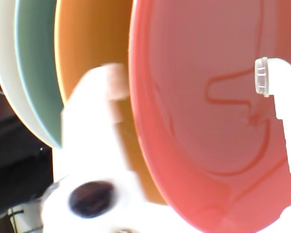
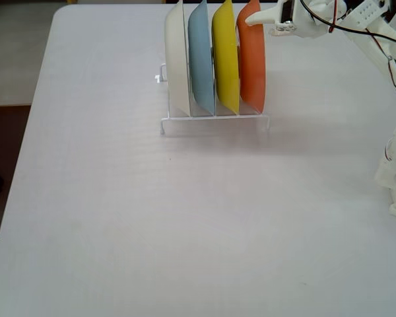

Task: Please give me two plates.

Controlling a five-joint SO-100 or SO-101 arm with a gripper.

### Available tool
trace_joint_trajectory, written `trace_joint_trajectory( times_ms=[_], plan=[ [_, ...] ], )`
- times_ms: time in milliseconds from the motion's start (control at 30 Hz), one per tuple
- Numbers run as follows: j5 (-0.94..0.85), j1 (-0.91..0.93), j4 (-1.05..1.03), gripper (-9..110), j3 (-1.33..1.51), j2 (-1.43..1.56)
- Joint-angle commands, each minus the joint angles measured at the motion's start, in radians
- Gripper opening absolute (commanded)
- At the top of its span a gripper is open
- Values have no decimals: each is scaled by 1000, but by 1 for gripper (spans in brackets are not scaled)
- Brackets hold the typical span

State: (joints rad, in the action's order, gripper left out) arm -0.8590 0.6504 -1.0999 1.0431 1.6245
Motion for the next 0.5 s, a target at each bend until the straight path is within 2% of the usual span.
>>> trace_joint_trajectory(
  times_ms=[0,133,467],
  plan=[
    [5,2,-3,12,-75,14],
    [-2,-11,-23,0,-121,14],
    [52,-31,-60,-1,-451,12]
  ],
)
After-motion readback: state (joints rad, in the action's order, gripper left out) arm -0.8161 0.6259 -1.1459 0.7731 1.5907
